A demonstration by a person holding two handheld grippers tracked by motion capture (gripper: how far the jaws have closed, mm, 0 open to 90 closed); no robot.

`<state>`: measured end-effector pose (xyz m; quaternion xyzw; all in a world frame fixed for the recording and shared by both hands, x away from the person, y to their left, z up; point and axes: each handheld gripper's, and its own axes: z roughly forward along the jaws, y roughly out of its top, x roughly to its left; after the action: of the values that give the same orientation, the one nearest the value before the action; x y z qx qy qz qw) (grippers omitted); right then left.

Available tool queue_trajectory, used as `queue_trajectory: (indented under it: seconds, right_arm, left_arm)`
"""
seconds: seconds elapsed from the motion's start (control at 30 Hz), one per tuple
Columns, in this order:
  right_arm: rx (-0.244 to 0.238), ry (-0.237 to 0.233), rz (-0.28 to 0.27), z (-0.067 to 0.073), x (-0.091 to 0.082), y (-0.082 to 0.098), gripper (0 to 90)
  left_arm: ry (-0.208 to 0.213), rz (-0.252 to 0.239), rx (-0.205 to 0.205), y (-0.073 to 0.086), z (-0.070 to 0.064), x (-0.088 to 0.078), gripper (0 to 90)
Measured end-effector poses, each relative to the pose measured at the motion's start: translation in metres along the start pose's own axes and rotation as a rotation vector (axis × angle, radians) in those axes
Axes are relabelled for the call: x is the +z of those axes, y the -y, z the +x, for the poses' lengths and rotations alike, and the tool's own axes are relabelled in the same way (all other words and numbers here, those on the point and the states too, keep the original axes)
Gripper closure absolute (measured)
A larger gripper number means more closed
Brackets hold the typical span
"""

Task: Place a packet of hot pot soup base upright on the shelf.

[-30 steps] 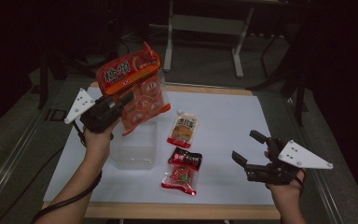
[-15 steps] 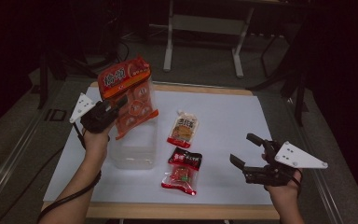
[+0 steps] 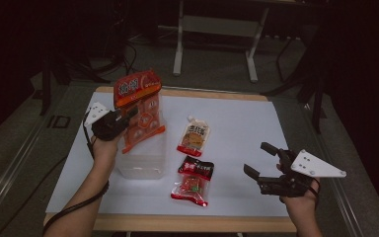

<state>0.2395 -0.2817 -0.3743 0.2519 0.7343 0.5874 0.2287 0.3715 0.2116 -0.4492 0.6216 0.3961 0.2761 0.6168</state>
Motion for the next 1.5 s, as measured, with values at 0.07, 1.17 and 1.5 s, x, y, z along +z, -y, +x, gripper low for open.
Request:
queue_trajectory:
  seconds: [0.07,1.17,1.5]
  right_arm:
    - [0.006,0.001,-0.003,-0.001,0.0,0.001,15.1]
    - [0.008,-0.02,0.011,0.001,0.005,0.003,15.0]
    - [0.009,-0.015,0.009,0.001,0.004,0.003,14.9]
  left_arm:
    - [0.005,0.0,-0.01,0.001,0.002,0.001,71.7]
    - [0.018,0.069,-0.072,0.021,0.024,-0.014,55.2]
    - [-0.025,0.074,-0.026,0.013,0.015,-0.022,19.3]
